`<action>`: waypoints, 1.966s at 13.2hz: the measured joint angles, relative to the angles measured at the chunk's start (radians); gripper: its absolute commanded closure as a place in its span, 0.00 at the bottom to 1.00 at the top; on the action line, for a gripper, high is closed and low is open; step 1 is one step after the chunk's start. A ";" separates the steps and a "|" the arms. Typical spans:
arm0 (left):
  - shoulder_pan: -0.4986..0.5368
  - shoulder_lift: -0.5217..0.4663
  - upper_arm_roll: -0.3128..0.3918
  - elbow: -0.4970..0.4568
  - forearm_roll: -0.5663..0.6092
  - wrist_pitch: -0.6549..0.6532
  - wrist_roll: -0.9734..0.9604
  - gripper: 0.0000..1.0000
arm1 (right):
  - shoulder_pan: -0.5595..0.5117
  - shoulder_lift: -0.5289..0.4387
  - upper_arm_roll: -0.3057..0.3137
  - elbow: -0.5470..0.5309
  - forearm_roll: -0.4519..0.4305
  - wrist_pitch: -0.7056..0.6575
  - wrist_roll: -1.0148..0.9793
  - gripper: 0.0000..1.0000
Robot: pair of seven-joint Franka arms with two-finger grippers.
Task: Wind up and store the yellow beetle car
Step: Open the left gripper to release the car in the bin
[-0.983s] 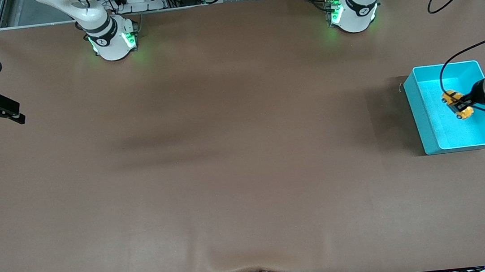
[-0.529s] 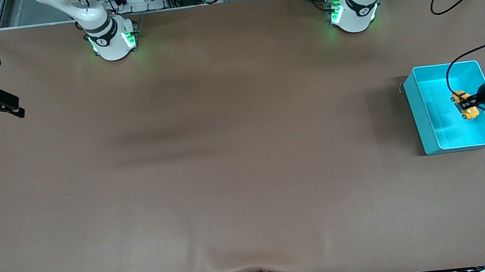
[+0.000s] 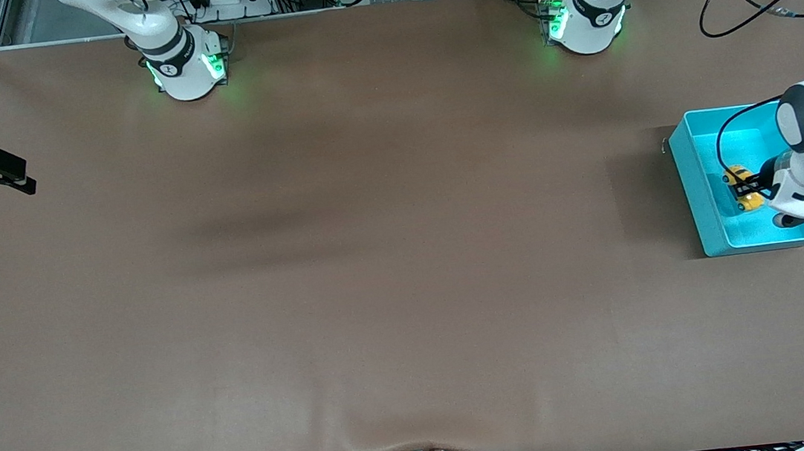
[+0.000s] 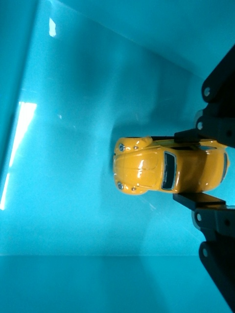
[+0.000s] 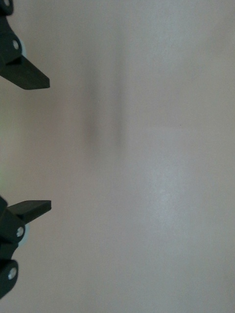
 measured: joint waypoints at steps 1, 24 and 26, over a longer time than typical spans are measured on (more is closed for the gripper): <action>0.001 0.010 0.000 0.000 0.020 0.006 0.000 0.91 | 0.000 0.000 0.000 0.000 0.000 0.001 0.000 0.00; -0.106 -0.276 -0.094 0.264 -0.047 -0.500 -0.006 0.00 | 0.002 0.001 0.001 -0.004 0.000 0.007 0.000 0.00; -0.119 -0.297 -0.140 0.389 -0.108 -0.611 -0.006 0.00 | 0.002 0.001 0.001 -0.004 0.000 0.007 0.000 0.00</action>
